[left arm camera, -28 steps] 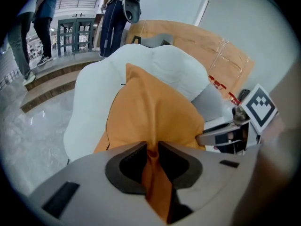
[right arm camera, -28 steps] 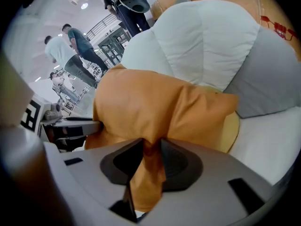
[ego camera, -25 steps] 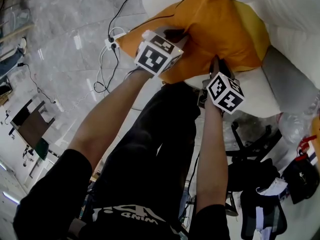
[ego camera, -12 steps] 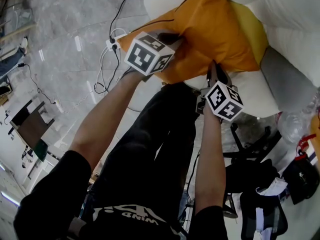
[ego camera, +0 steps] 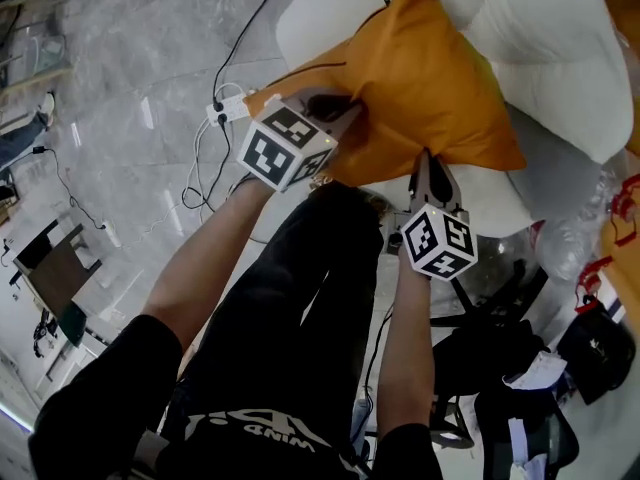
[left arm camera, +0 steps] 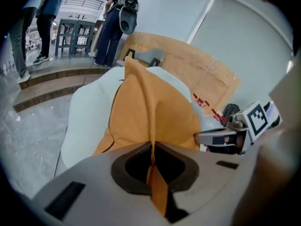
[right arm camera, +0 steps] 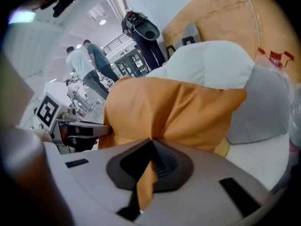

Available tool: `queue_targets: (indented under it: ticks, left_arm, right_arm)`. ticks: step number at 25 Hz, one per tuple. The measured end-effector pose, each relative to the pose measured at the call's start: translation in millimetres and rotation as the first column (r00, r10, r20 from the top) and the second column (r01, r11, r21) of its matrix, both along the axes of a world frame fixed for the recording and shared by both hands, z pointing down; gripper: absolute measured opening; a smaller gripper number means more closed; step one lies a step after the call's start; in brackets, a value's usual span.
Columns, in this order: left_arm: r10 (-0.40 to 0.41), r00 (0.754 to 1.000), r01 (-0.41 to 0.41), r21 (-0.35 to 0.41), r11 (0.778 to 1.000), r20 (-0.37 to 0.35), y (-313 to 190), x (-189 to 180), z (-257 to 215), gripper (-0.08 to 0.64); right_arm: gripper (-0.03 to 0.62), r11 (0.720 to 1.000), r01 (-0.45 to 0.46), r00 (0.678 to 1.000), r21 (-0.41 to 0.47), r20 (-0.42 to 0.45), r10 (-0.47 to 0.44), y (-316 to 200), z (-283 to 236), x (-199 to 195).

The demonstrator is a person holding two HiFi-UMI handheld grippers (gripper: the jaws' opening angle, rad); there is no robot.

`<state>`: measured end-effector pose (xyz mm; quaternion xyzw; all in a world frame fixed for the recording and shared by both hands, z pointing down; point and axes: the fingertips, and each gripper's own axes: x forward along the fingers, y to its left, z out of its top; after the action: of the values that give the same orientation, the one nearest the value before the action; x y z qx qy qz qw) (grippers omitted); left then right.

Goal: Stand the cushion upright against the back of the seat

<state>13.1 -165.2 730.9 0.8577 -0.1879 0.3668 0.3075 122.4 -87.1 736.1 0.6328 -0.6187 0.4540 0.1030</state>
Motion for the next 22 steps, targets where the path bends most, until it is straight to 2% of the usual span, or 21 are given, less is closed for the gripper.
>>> queue_targets:
  ticks: [7, 12, 16, 22]
  left_arm:
    - [0.033, 0.991, -0.018, 0.112, 0.994, -0.133, -23.1, 60.0, -53.1, 0.020]
    - [0.056, 0.974, -0.008, 0.215, 0.977, -0.219, -54.2, 104.7, -72.0, 0.020]
    - [0.062, 0.967, 0.011, 0.284, 0.959, -0.248, -74.3, 134.7, -73.4, 0.020]
    - [0.101, 0.964, -0.018, 0.319, 0.947, -0.246, -85.6, 164.2, -64.1, 0.020]
  right_arm:
    - [0.028, 0.989, -0.013, 0.988, 0.149, -0.149, 0.035, -29.3, -65.3, 64.1]
    - [0.026, 0.968, 0.004, 0.969, 0.252, -0.241, 0.059, -62.7, -92.3, 109.6]
    - [0.026, 0.955, 0.020, 0.952, 0.296, -0.298, 0.072, -80.8, -93.7, 139.9]
    - [0.026, 0.954, 0.028, 0.940, 0.299, -0.332, 0.077, -89.2, -83.7, 166.0]
